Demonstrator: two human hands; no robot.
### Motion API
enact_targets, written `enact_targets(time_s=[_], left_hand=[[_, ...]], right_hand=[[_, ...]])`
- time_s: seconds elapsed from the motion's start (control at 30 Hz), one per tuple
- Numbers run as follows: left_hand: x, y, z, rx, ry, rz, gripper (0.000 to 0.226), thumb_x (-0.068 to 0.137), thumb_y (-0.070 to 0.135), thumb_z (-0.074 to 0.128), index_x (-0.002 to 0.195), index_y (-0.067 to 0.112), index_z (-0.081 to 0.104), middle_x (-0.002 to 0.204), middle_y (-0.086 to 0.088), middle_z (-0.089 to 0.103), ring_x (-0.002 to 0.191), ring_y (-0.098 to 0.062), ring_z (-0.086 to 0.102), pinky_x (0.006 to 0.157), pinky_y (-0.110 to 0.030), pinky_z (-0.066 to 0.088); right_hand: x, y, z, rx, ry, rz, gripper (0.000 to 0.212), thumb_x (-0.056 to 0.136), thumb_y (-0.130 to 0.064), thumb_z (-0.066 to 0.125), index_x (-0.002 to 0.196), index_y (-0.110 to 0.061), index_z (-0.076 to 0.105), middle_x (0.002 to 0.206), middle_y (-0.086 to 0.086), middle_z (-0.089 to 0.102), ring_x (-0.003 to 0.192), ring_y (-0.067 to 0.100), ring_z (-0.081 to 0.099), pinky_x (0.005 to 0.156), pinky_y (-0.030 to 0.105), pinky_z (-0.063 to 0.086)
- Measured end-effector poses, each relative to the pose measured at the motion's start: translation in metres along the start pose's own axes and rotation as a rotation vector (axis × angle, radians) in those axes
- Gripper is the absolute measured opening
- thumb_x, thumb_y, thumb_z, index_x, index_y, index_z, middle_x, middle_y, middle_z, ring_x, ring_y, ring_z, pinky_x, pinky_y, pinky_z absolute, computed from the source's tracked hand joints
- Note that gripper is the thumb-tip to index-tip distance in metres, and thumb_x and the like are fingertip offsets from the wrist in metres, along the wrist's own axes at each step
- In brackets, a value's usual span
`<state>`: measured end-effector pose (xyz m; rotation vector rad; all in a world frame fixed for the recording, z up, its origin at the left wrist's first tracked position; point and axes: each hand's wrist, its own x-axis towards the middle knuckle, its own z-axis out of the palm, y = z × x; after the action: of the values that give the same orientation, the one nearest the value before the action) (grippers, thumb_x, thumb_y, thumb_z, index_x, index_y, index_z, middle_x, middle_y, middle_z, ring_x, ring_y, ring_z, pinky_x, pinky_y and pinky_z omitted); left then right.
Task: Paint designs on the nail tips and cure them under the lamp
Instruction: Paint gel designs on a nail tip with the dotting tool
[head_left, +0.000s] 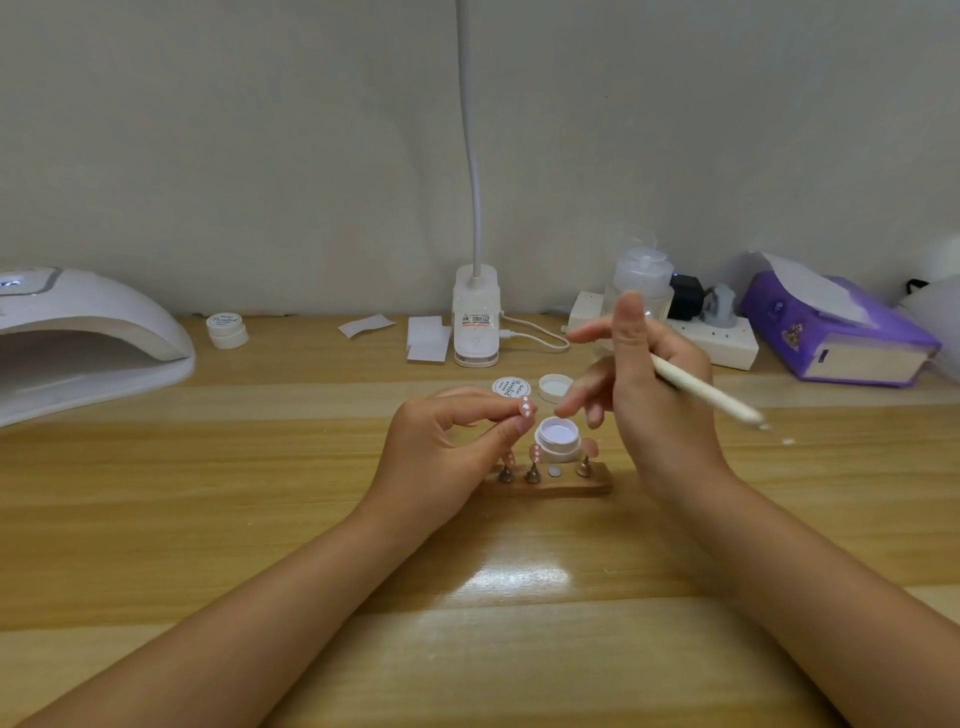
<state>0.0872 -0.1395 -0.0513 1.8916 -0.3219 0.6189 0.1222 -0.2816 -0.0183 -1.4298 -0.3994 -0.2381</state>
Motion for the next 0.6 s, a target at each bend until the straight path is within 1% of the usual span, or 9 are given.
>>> enact_targets(time_s=[0.07,0.13,0.17,0.23,0.27,0.37,0.5,0.57,0.6], left_hand=[[0.000,0.000,0.000,0.000,0.003,-0.006,0.023,0.073,0.009,0.071,0.095,0.016,0.069,0.081,0.016,0.067,0.077,0.008,0.061,0.072,-0.007,0.044],[0.000,0.001,-0.001,0.003,0.004,0.000,0.024,0.073,0.008,0.071,0.096,0.016,0.068,0.082,0.014,0.067,0.078,0.006,0.062,0.073,-0.007,0.044],[0.000,0.002,-0.001,0.004,0.004,0.004,0.024,0.073,0.009,0.071,0.095,0.017,0.069,0.083,0.014,0.067,0.079,0.005,0.062,0.073,-0.008,0.045],[0.000,0.004,-0.001,-0.006,0.000,-0.001,0.021,0.072,0.018,0.068,0.093,0.022,0.068,0.084,0.017,0.067,0.081,0.003,0.063,0.074,-0.014,0.050],[-0.001,0.005,-0.002,-0.014,0.002,-0.011,0.021,0.071,0.024,0.065,0.092,0.025,0.068,0.084,0.019,0.066,0.082,0.004,0.063,0.074,-0.017,0.052],[-0.001,0.006,-0.002,-0.024,0.011,-0.020,0.028,0.067,0.030,0.062,0.094,0.026,0.066,0.084,0.023,0.064,0.082,0.008,0.062,0.072,-0.020,0.054],[-0.001,0.007,-0.003,-0.028,-0.003,-0.039,0.027,0.069,0.030,0.062,0.095,0.023,0.067,0.086,0.019,0.066,0.085,0.004,0.063,0.075,-0.027,0.055],[-0.001,0.007,-0.003,-0.027,-0.008,-0.046,0.024,0.069,0.030,0.062,0.093,0.026,0.068,0.086,0.020,0.066,0.086,0.004,0.063,0.076,-0.027,0.054],[-0.001,0.007,-0.003,-0.033,-0.012,-0.048,0.023,0.069,0.030,0.062,0.091,0.028,0.068,0.086,0.022,0.066,0.086,0.005,0.063,0.075,-0.023,0.054]], right_hand=[[0.001,0.001,-0.003,-0.083,-0.020,-0.099,0.035,0.086,-0.047,0.044,0.075,-0.018,0.062,0.048,0.003,0.063,0.042,0.005,0.057,0.044,0.015,0.045],[0.001,0.003,-0.007,-0.267,-0.111,-0.257,0.012,0.087,-0.033,0.059,0.079,-0.023,0.060,0.062,-0.001,0.068,0.059,0.003,0.063,0.058,0.014,0.048],[0.002,0.004,-0.009,-0.351,-0.172,-0.297,0.008,0.083,-0.026,0.066,0.082,-0.027,0.058,0.072,-0.005,0.069,0.070,0.003,0.064,0.066,0.016,0.049],[0.001,0.007,-0.012,-0.444,-0.273,-0.338,0.028,0.073,-0.020,0.076,0.086,-0.029,0.053,0.084,-0.011,0.067,0.084,0.001,0.062,0.077,0.017,0.048],[0.001,0.008,-0.013,-0.462,-0.316,-0.342,0.032,0.071,-0.019,0.079,0.088,-0.027,0.053,0.086,-0.012,0.066,0.086,0.001,0.060,0.080,0.017,0.047],[0.000,0.008,-0.012,-0.487,-0.383,-0.342,0.032,0.069,-0.015,0.079,0.089,-0.023,0.055,0.089,-0.008,0.063,0.088,0.001,0.057,0.080,0.017,0.046],[0.000,0.009,-0.012,-0.486,-0.383,-0.345,0.028,0.073,-0.013,0.076,0.088,-0.023,0.054,0.088,-0.006,0.062,0.086,0.001,0.056,0.077,0.010,0.043],[0.000,0.008,-0.011,-0.486,-0.379,-0.340,0.028,0.074,-0.013,0.076,0.086,-0.024,0.053,0.087,-0.006,0.062,0.085,0.002,0.057,0.077,0.012,0.044],[0.001,0.008,-0.011,-0.478,-0.372,-0.330,0.028,0.074,-0.014,0.076,0.085,-0.025,0.053,0.086,-0.005,0.063,0.085,0.004,0.058,0.078,0.015,0.046]])
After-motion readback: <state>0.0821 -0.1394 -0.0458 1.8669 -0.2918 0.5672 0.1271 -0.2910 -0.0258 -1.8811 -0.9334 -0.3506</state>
